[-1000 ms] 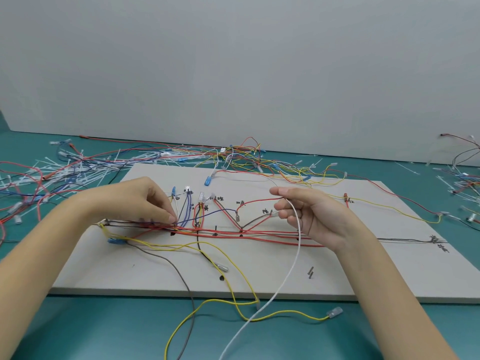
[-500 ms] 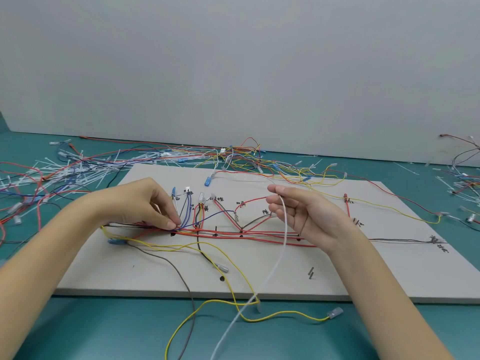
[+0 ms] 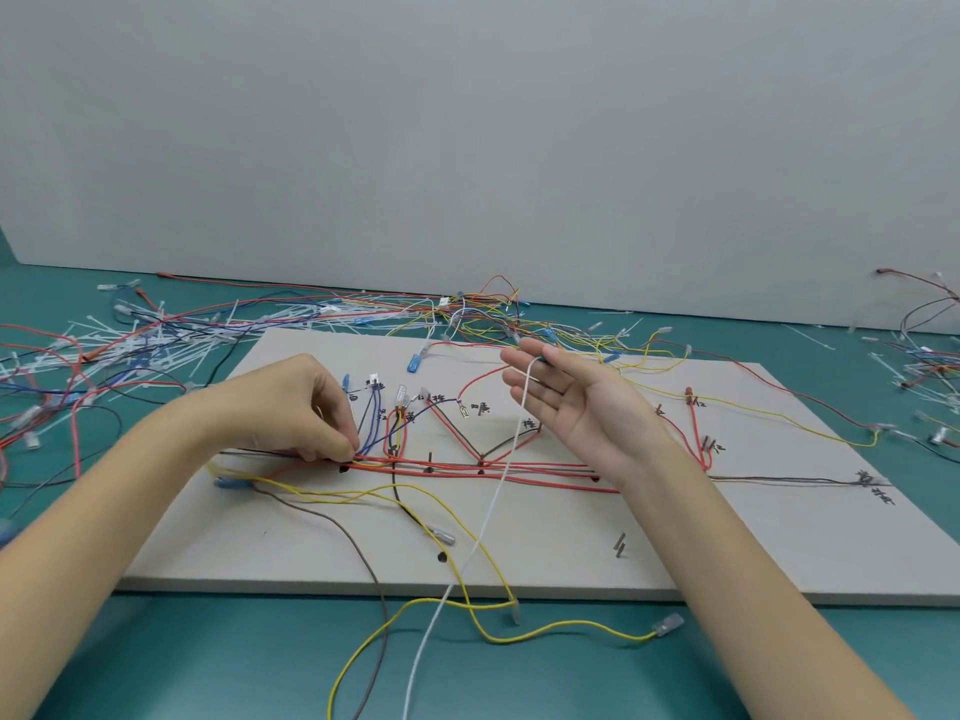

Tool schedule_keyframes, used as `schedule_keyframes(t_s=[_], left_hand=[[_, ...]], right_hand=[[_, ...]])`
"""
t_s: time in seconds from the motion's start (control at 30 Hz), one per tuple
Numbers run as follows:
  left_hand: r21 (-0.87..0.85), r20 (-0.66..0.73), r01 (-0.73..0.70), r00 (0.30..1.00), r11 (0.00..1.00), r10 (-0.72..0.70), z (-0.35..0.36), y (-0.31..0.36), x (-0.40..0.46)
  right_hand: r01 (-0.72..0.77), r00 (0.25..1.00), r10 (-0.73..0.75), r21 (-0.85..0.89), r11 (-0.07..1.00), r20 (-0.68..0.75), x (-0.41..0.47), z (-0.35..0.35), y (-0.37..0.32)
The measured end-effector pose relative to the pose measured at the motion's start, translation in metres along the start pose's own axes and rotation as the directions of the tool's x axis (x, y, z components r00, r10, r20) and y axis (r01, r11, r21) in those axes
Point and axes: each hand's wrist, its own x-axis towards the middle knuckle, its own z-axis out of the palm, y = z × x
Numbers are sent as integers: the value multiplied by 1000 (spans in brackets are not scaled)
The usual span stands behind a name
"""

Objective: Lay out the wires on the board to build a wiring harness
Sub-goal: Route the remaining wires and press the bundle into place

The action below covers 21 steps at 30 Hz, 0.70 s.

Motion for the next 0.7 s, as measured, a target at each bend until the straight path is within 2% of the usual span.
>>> schedule_keyframes(t_s=[0.13, 0.23, 0.4, 0.63, 0.7], left_hand=[[86, -67, -21, 997, 996, 27, 6, 4, 1], [81, -87, -31, 995, 996, 38, 7, 6, 2], [81, -147, -81, 985, 993, 92, 14, 6, 7], [46, -362, -181, 913, 982, 185, 25, 2, 21], [84, -406, -208, 886, 975, 224, 28, 3, 26]], right_hand=[[5, 1000, -4, 47, 999, -17, 11, 7, -1], [25, 999, -21, 115, 993, -34, 22, 14, 2], [38, 998, -31, 120, 992, -53, 36, 25, 8], [19, 998, -11, 132, 991, -63, 39, 26, 15], [11, 998, -4, 119, 993, -59, 39, 25, 15]])
